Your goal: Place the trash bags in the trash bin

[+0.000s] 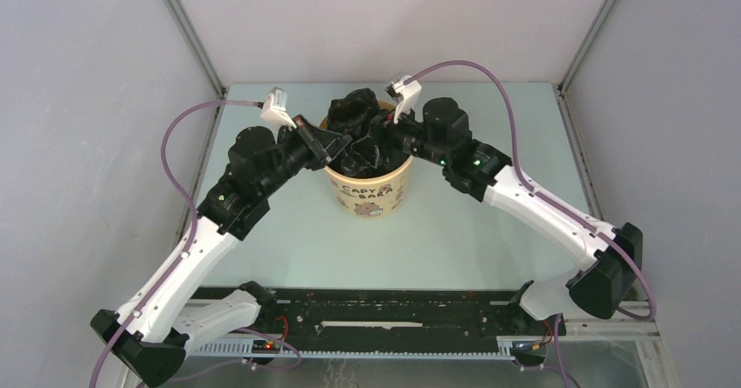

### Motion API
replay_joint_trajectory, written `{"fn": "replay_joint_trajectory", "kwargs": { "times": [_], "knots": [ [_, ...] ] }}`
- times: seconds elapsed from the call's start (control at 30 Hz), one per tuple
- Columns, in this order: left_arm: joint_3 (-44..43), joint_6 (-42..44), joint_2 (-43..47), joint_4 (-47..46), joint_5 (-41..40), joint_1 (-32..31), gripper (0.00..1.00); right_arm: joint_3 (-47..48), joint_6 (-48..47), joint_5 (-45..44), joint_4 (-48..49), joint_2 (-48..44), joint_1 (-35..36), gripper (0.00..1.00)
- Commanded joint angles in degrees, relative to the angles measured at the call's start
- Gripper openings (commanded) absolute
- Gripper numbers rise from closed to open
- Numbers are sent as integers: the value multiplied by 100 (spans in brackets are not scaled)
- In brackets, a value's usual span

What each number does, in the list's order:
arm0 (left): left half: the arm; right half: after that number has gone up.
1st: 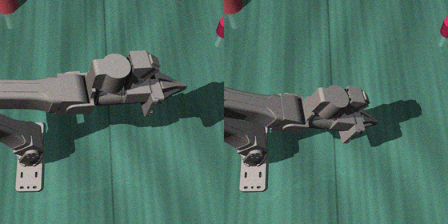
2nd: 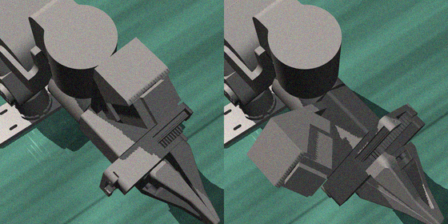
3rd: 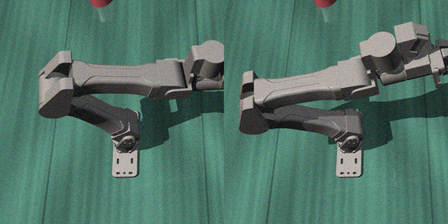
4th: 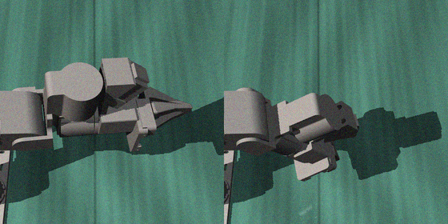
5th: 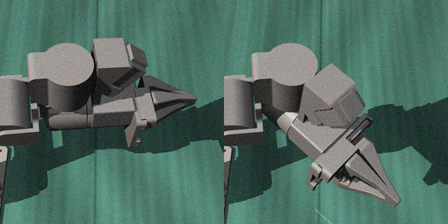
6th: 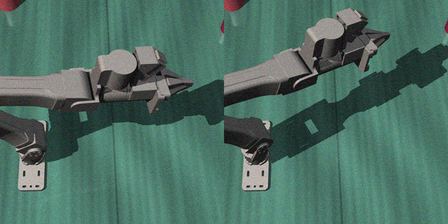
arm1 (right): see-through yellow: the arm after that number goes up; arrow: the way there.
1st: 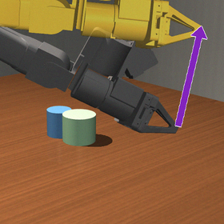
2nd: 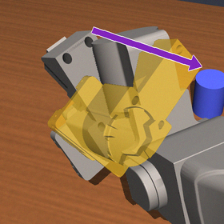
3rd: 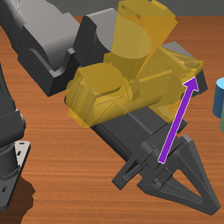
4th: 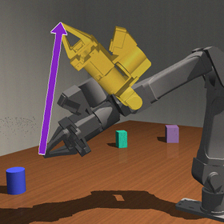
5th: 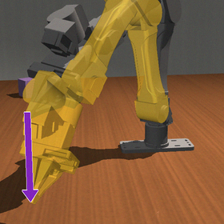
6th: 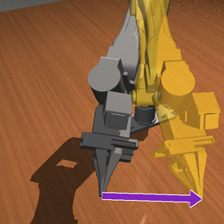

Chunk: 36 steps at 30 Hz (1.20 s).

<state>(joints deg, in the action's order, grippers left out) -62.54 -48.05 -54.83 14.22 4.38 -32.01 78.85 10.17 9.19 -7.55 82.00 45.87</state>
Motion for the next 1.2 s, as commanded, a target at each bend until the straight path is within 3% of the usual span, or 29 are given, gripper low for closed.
{"fn": "replay_joint_trajectory", "kwargs": {
  "times": [0.0,0.2,0.4,0.73,0.93,1.17],
  "knots": [
    [49,-29,-21,-219,115,70,0,448,-284,-793,54,217,149,66],
    [58,-38,-47,-151,89,104,0,528,-424,-917,25,322,212,55],
    [125,-68,13,-22,-33,152,0,399,-470,-1386,-28,65,223,61],
    [137,-139,14,68,-88,188,0,421,-529,-1296,-18,-124,234,66],
    [152,-152,24,147,-86,191,0,539,-683,-1262,17,153,239,75],
    [109,-160,-32,185,-60,195,0,992,-787,-1566,-126,635,423,77]
  ]
}}
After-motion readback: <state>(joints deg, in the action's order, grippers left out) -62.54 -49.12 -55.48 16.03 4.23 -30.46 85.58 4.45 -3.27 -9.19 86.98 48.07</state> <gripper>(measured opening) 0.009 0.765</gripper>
